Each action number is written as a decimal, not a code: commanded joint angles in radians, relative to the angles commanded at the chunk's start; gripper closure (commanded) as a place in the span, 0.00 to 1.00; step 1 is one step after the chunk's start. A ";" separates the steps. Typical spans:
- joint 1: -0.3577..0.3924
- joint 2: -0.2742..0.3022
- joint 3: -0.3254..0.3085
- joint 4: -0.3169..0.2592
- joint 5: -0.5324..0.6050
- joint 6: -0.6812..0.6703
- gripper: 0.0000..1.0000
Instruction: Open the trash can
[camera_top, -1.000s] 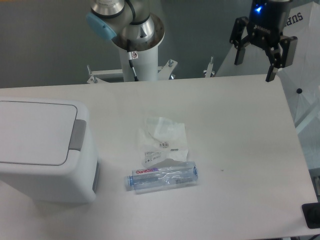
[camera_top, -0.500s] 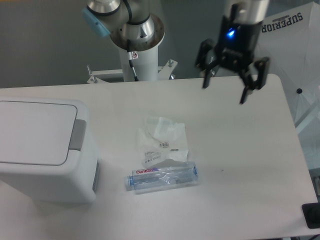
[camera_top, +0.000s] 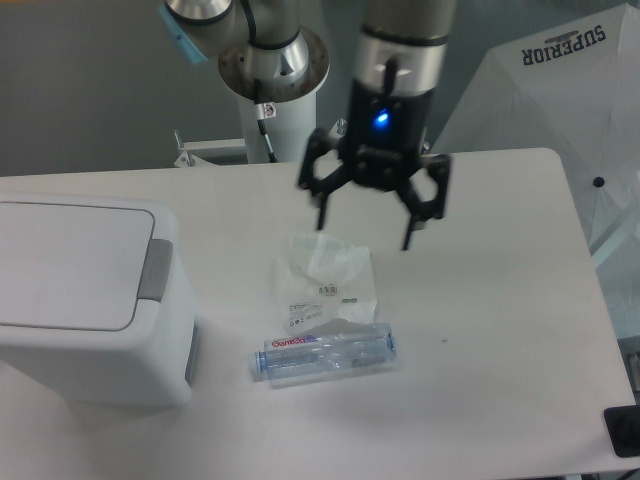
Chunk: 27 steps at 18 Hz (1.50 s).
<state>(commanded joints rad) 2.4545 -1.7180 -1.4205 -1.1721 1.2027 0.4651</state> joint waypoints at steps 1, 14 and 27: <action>-0.017 0.000 -0.002 0.009 0.000 -0.022 0.00; -0.135 0.006 -0.126 0.110 -0.069 -0.218 0.00; -0.149 0.002 -0.146 0.123 -0.068 -0.243 0.00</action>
<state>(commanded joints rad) 2.3056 -1.7165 -1.5662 -1.0492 1.1351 0.2224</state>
